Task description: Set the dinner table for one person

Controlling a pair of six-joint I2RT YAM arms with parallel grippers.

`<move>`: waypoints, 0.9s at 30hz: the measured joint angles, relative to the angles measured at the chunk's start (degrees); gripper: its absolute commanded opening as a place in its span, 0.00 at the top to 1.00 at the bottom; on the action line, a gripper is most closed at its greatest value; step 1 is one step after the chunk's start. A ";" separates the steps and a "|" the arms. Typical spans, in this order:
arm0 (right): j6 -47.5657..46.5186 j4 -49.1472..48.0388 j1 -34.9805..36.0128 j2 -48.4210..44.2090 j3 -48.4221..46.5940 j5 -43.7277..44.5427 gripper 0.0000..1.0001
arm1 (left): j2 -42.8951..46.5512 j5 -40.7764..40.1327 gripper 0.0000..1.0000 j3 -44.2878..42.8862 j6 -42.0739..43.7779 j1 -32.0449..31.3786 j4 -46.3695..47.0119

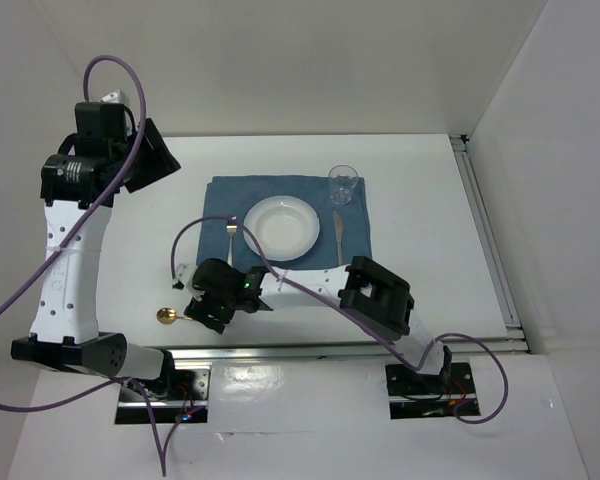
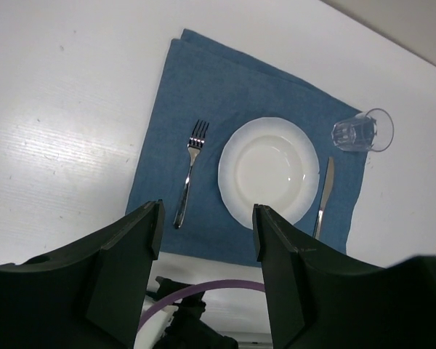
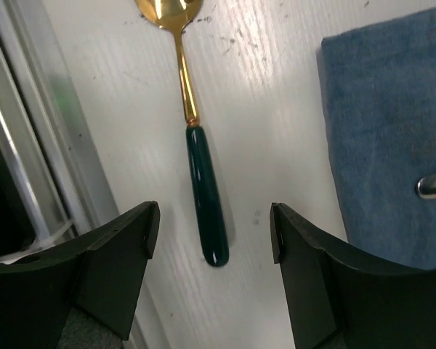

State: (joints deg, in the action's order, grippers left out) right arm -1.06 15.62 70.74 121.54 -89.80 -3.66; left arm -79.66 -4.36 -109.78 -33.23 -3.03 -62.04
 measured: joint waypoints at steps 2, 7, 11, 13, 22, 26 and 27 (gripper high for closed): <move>-0.22 -0.72 0.17 1.62 -1.16 -0.02 0.26 | 0.04 0.13 0.31 1.03 0.00 0.00 -0.24; -0.76 -2.14 0.37 5.51 -3.10 1.05 0.35 | 0.15 0.24 0.31 1.42 0.00 0.00 -0.63; -1.44 -2.89 1.25 6.32 -3.72 3.30 0.61 | 0.22 0.24 0.31 1.42 0.04 0.07 -0.63; -1.75 -3.04 2.16 6.32 -3.69 4.15 0.72 | 0.24 0.22 0.31 1.42 0.04 0.24 -0.63; -0.52 -1.70 4.00 1.66 0.09 8.70 1.00 | 0.28 1.16 0.31 1.38 0.04 0.50 -0.66; 2.99 -0.20 3.65 -9.20 6.88 12.76 1.00 | 0.26 1.86 0.31 0.83 0.04 0.50 -0.72; 4.17 0.31 3.39 -12.02 8.11 13.70 1.00 | 0.26 1.95 0.31 0.57 0.04 0.50 -0.74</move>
State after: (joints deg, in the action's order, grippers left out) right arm 3.11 15.92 74.13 109.51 -81.69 10.04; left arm -79.40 -2.42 -109.21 -33.19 -2.52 -62.78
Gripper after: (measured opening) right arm 0.274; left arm 0.687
